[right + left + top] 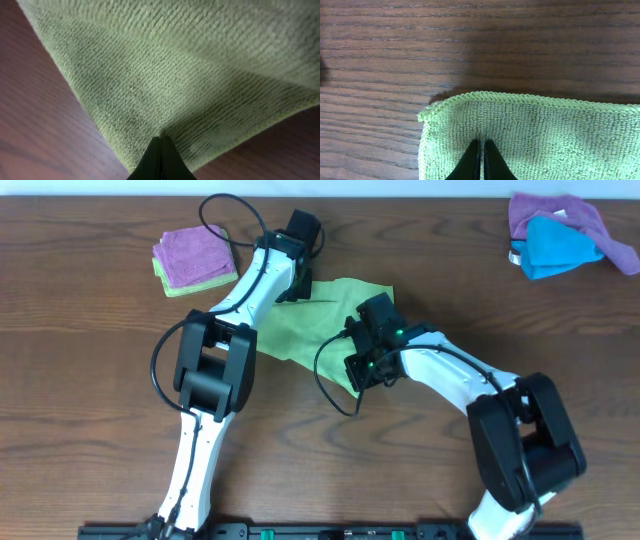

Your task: Fold the cloth

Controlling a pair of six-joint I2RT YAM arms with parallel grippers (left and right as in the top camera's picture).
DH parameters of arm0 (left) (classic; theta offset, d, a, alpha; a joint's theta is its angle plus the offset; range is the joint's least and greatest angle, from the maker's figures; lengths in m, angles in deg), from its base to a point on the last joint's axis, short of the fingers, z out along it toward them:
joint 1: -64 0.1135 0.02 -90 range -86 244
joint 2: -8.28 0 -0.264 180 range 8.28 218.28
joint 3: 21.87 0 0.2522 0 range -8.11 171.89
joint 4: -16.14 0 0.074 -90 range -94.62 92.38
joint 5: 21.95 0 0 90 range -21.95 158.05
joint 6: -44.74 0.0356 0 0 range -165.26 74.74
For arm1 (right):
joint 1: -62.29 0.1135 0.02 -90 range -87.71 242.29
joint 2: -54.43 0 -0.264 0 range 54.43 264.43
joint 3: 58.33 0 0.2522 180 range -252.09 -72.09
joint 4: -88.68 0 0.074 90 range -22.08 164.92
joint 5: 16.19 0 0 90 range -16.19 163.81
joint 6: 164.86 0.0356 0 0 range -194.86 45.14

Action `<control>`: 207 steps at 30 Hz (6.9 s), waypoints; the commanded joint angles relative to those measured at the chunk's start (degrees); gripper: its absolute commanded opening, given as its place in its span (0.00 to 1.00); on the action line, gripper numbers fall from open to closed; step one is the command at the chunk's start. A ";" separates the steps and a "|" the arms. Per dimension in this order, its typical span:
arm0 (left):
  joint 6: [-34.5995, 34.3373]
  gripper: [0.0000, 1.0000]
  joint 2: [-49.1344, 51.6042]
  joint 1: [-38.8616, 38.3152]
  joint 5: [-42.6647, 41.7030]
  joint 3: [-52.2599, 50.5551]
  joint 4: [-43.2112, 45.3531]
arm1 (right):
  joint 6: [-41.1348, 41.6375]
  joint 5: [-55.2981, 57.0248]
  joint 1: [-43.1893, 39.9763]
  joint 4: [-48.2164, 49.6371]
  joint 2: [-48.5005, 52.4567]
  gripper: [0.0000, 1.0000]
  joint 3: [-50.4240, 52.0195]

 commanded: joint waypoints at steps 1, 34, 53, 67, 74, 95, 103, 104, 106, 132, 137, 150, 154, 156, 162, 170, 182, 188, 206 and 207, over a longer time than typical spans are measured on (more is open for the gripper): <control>0.61 0.06 0.35 0.26 0.79 -1.84 -0.20 | -0.52 0.98 0.52 0.72 1.29 0.01 0.44; -4.61 0.06 0.35 -2.34 -4.13 -1.84 -3.17 | 9.73 16.04 -11.61 -19.39 1.60 0.01 0.61; -4.63 0.06 0.35 -7.76 -4.13 -1.84 -1.60 | 9.31 23.32 -14.67 -24.06 -0.70 0.01 0.70; -4.57 0.06 0.09 -7.58 -4.17 -0.46 -1.03 | 6.19 17.35 -16.85 -18.69 -8.15 0.01 0.70; -4.35 0.06 -1.01 -6.97 -4.20 6.14 -5.03 | 5.95 16.63 -16.85 -16.96 -14.73 0.01 0.59; -3.19 0.06 -5.99 -2.21 -14.75 17.94 -29.83 | 6.14 17.73 -18.43 -20.04 -37.86 0.99 0.63; -0.68 0.06 -19.47 -6.23 -6.97 16.59 -30.71 | 6.12 19.65 -19.06 -23.08 -46.75 0.99 2.89; -0.66 0.06 -21.29 -6.36 -6.47 15.41 -30.80 | 6.10 19.65 -19.06 -22.95 -47.52 0.99 3.39; -0.28 0.06 -25.42 -6.45 -6.95 11.32 -30.40 | 6.08 19.65 -19.06 -22.88 -48.74 0.99 4.37; -3.48 0.97 -53.35 3.21 -31.52 -65.26 21.90 | 4.11 16.15 -18.99 -23.43 -50.47 0.99 6.25; -4.85 0.95 -51.17 3.21 -35.67 -66.71 31.58 | 3.54 16.15 -18.99 -24.09 -50.47 0.99 6.25; -5.49 0.95 -37.20 3.23 -41.90 -66.71 43.12 | 0.94 10.58 -18.99 -24.98 -50.38 0.99 6.25; -5.44 0.95 -36.11 3.21 -44.28 -66.71 43.52 | 0.96 10.58 -18.99 -24.92 -50.29 0.99 6.25; -5.44 0.95 -35.67 3.21 -45.18 -66.71 43.43 | 0.98 10.58 -18.99 -24.79 -50.29 0.99 6.25; -5.44 0.96 -33.94 3.21 -50.66 -66.71 41.29 | 0.98 10.58 -18.99 -24.52 -50.29 0.99 6.25; -5.42 0.95 -33.86 3.13 -56.50 -66.71 35.89 | 0.96 10.32 -18.99 -23.74 -50.23 0.99 6.25; -5.49 0.95 -33.86 3.19 -70.73 -66.71 36.33 | 0.94 10.16 -18.99 -22.71 -50.18 0.99 6.25; -10.64 0.95 -33.88 3.23 -79.87 -66.66 43.54 | 0.96 10.16 -18.99 -22.71 -50.18 0.99 6.25; -22.38 0.96 -33.88 7.61 -94.12 -66.64 60.72 | 0.26 10.19 -18.99 -22.60 -50.18 0.99 6.25; -22.32 0.96 -33.88 8.22 -95.93 -66.64 60.72 | 0.00 10.16 -18.99 -22.62 -50.18 0.99 6.25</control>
